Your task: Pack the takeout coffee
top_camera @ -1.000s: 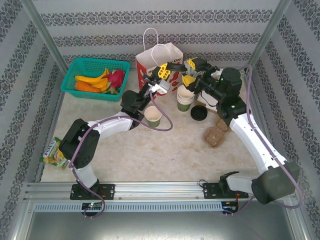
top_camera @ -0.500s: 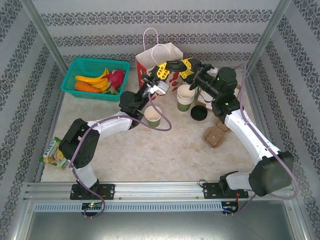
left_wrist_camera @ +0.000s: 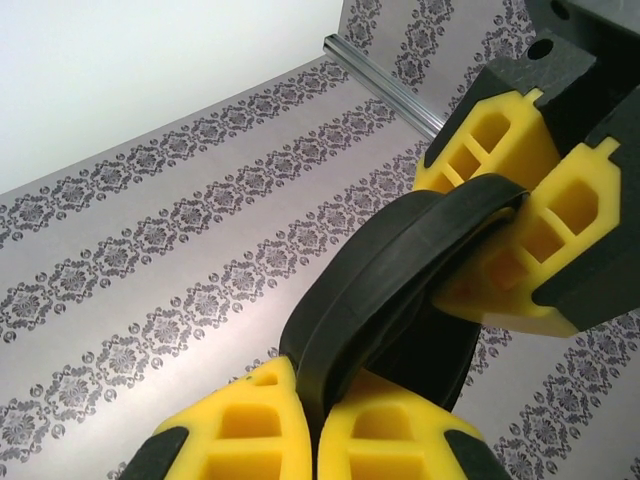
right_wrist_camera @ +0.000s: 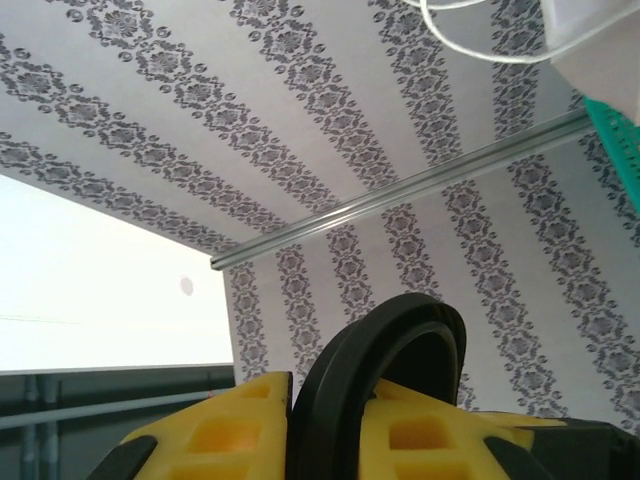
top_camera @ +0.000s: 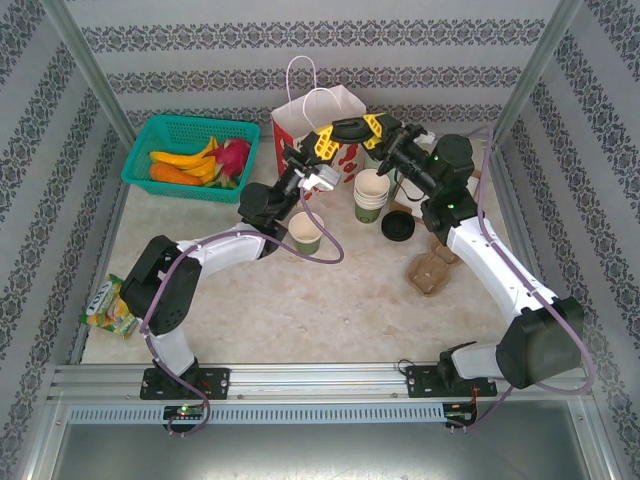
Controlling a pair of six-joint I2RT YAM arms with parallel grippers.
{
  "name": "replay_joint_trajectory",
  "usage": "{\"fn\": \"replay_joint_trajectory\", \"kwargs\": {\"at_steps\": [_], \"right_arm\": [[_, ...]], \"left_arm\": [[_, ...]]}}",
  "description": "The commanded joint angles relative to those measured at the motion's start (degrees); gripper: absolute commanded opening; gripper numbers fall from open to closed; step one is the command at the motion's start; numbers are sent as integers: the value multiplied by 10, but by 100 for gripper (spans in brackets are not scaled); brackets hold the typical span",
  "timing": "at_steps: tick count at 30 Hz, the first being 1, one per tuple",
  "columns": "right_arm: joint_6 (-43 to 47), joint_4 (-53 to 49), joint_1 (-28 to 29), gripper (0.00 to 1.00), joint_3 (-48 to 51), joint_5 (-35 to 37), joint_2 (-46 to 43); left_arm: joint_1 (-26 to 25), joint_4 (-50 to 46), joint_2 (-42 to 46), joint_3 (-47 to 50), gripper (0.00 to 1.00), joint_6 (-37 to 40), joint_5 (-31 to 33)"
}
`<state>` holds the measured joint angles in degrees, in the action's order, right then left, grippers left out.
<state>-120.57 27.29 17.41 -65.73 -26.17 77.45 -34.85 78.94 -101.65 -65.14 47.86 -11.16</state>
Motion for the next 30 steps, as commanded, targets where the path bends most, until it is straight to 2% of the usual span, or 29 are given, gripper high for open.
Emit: {"fn": "replay_joint_trajectory", "kwargs": {"at_steps": [1, 3, 4, 5, 8, 12, 16, 19, 22, 23, 25, 30], "right_arm": [[4, 59, 2, 5, 17, 19, -4], [14, 68, 0, 0, 23, 32, -6], [21, 72, 0, 0, 27, 41, -9], [30, 73, -1, 0, 30, 51, -12], [67, 80, -8, 0, 36, 71, -19], [145, 95, -17, 0, 42, 77, -23], [255, 121, -28, 0, 47, 55, -22], [377, 119, -38, 0, 26, 5, -13], [486, 114, -45, 0, -12, -61, 9], [516, 110, -46, 0, -22, -79, 15], [565, 102, -46, 0, -36, -117, 25], [618, 91, -52, 0, -55, -223, 51]], "left_arm": [[0, 8, -2, -8, 11, 12, -24], [0, -30, 17, 4, 36, -1, -38], [0, -66, 35, 13, 52, -19, -50], [0, -106, 57, 19, 62, -54, -53], [0, -189, 94, 35, 78, -158, -39], [0, -162, 112, 91, 99, -268, -12], [1, -197, 143, 121, 100, -387, 47], [4, -331, 174, 96, 100, -485, 88], [14, -490, 188, 47, 100, -621, 150], [22, -532, 190, 35, 100, -678, 150], [42, -582, 194, 22, 100, -762, 107], [114, -624, 187, 2, 100, -909, -97]]}}
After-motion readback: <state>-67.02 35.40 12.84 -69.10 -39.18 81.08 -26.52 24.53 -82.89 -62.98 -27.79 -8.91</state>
